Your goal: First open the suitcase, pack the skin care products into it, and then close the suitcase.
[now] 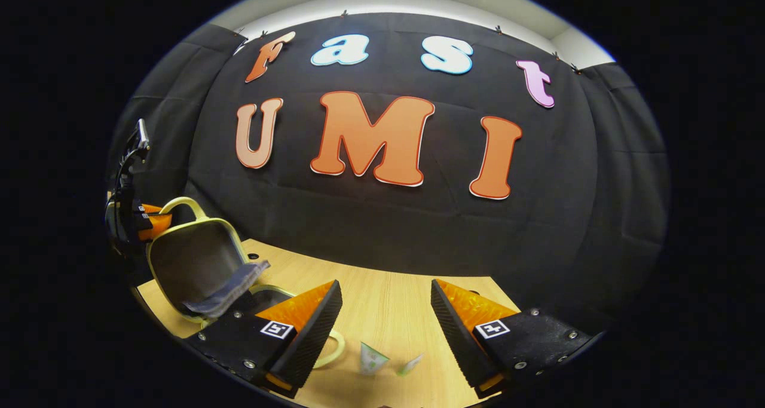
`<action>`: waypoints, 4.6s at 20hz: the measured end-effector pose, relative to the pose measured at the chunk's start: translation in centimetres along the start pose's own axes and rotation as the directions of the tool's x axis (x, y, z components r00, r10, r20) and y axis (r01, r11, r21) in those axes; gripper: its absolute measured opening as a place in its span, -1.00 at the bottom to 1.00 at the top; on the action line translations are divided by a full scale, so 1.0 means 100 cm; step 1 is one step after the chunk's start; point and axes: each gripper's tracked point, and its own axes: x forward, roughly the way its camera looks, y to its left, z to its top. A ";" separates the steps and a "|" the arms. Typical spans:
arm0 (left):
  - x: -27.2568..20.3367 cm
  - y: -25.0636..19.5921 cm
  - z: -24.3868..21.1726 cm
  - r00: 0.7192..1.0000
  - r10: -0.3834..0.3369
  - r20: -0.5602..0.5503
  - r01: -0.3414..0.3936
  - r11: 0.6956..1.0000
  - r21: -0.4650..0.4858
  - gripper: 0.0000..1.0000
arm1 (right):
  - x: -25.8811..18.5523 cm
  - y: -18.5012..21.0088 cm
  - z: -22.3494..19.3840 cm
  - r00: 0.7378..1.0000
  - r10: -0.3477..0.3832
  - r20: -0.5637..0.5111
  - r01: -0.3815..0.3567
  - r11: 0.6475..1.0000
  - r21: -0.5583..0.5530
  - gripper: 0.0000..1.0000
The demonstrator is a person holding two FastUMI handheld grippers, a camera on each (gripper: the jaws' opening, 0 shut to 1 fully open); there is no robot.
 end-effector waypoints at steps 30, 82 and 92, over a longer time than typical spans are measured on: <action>-0.019 -0.209 -0.007 0.951 -0.297 0.086 0.305 0.946 -0.106 0.89 | -0.016 -0.053 -0.063 0.992 -0.016 -0.124 0.009 0.998 -0.055 0.90; -0.056 -0.318 -0.032 0.938 -0.261 -0.226 0.196 0.942 -0.273 0.07 | 0.053 -0.043 -0.280 0.795 0.392 -0.462 -0.432 0.902 0.020 0.27; -0.040 -0.296 -0.095 0.869 -0.328 -0.371 0.235 0.932 -0.275 0.07 | 0.047 -0.024 -0.249 0.798 0.376 -0.471 -0.371 0.922 0.107 -0.28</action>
